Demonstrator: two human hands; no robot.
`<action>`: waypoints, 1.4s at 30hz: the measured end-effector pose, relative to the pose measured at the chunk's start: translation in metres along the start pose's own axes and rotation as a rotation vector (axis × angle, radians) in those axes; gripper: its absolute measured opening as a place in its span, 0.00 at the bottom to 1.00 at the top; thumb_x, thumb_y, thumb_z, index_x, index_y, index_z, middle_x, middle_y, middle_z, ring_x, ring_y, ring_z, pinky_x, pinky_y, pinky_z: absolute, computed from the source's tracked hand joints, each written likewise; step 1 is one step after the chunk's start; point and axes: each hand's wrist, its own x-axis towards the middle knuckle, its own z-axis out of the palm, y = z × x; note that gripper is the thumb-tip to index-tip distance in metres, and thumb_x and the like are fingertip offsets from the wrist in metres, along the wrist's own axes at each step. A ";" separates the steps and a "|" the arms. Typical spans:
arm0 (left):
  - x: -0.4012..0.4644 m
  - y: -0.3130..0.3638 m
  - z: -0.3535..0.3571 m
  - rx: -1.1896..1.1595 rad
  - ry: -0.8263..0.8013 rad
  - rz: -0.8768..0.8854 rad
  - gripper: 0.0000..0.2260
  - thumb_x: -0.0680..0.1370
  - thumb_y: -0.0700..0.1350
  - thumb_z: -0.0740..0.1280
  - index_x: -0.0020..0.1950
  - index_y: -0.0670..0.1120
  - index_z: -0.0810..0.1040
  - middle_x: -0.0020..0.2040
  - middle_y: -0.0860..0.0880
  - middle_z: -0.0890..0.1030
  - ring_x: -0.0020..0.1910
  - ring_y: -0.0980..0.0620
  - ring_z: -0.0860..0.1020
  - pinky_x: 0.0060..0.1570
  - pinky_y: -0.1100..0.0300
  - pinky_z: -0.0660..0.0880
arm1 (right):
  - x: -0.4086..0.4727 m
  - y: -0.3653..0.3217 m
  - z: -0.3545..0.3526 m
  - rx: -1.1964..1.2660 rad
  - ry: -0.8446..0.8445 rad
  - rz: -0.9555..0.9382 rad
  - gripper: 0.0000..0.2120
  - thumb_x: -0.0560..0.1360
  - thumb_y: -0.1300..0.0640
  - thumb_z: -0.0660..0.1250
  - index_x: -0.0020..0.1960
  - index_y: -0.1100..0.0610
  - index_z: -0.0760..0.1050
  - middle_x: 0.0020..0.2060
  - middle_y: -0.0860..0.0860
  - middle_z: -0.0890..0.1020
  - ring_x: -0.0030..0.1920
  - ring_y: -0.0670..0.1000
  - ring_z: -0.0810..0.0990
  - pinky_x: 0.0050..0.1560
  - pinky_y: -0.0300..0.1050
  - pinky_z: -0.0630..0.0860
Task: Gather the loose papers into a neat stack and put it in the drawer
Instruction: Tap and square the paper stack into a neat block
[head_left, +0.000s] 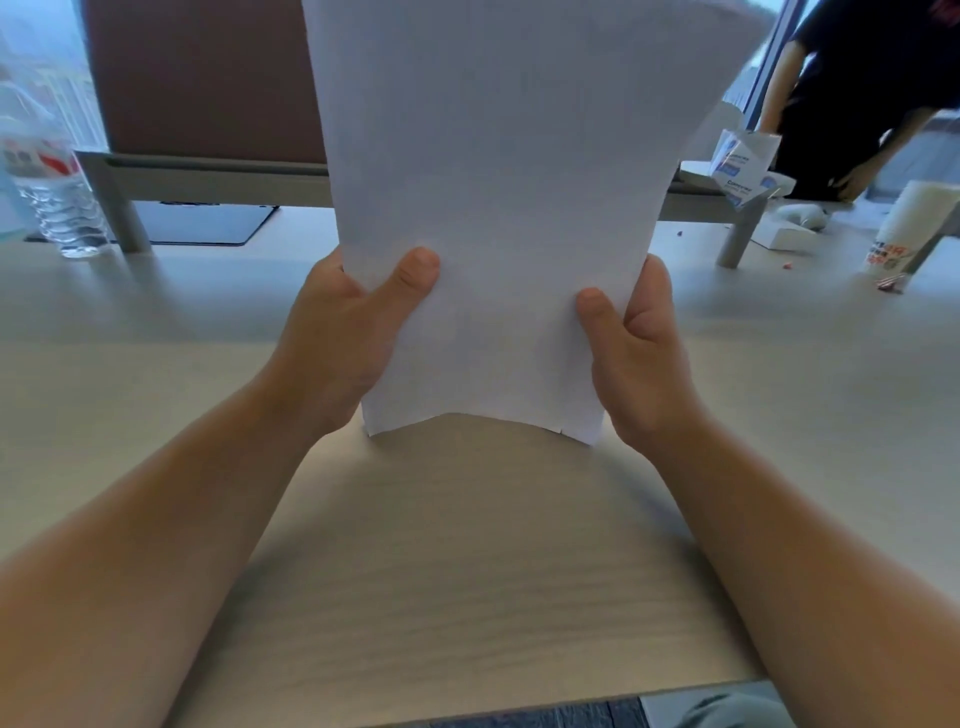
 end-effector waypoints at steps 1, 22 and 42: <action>-0.001 0.001 0.000 0.031 -0.017 0.004 0.09 0.75 0.59 0.72 0.49 0.58 0.87 0.50 0.55 0.89 0.51 0.51 0.87 0.59 0.44 0.83 | 0.000 0.000 0.000 -0.003 0.005 0.000 0.12 0.76 0.50 0.63 0.59 0.42 0.70 0.55 0.42 0.79 0.57 0.47 0.80 0.63 0.60 0.78; 0.007 -0.011 0.019 -0.608 0.257 -0.356 0.14 0.86 0.52 0.62 0.70 0.49 0.75 0.58 0.51 0.88 0.54 0.50 0.87 0.45 0.51 0.86 | -0.009 0.000 0.015 0.515 -0.466 0.556 0.14 0.79 0.57 0.69 0.64 0.56 0.75 0.53 0.52 0.86 0.50 0.53 0.85 0.52 0.51 0.84; 0.026 -0.020 -0.029 -0.039 0.032 -0.294 0.08 0.82 0.48 0.70 0.61 0.51 0.83 0.56 0.52 0.88 0.56 0.48 0.86 0.59 0.48 0.81 | 0.019 0.012 -0.020 -0.061 0.188 0.150 0.12 0.72 0.55 0.65 0.49 0.38 0.78 0.49 0.46 0.86 0.51 0.54 0.85 0.57 0.62 0.81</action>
